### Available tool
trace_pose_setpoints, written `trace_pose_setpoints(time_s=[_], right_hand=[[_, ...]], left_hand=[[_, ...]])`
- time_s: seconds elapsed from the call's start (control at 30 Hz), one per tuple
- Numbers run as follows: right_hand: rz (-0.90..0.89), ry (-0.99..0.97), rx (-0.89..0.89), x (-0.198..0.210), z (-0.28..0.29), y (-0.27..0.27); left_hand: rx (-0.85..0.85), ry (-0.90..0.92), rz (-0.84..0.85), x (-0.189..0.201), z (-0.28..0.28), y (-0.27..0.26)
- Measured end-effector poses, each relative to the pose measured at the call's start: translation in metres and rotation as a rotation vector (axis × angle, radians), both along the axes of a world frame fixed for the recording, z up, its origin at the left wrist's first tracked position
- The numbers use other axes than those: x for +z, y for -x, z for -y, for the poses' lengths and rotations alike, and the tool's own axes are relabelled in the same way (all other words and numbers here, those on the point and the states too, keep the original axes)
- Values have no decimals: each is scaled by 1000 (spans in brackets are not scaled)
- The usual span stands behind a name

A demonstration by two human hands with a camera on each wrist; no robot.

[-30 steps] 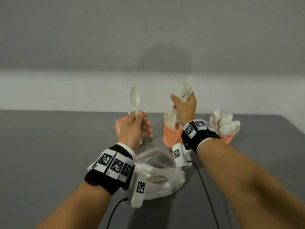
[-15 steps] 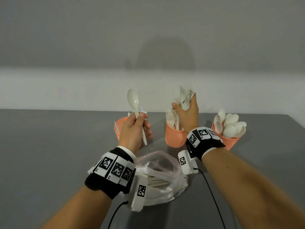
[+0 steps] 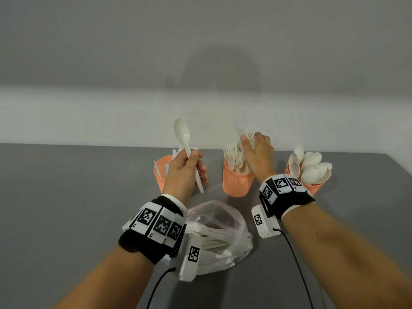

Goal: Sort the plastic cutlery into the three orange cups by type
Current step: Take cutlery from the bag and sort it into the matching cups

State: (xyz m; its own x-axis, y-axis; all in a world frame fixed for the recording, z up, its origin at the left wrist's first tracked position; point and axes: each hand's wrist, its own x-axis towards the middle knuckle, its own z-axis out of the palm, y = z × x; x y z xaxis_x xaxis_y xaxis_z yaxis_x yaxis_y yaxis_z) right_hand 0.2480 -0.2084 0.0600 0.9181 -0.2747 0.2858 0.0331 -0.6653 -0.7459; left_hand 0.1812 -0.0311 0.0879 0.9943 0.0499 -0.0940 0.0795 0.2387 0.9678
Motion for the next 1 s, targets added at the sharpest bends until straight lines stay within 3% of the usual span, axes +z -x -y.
trace_pose_setpoints(time_s=[0.17, 0.3, 0.37, 0.5, 0.6, 0.73, 1.0], right_hand=[[-190, -35, 63, 6, 15, -7], [30, -171, 197, 15, 16, -6], [88, -68, 199, 14, 13, -7], [-27, 207, 173, 6, 13, -10], [-15, 348, 198, 0, 16, -5], [-82, 435, 186, -9, 25, 4], [-372, 509, 183, 9, 10, 7]], left_hand=[[-9, 11, -4, 0, 2, 1], [-23, -10, 0, -1, 5, 4], [-37, -15, 1, -1, 10, 6], [-62, -36, 3, 0, 17, 12], [-66, -37, 11, 1, 17, 15], [-74, -40, 21, 3, 17, 19], [-137, -79, 37, -1, 22, 29]])
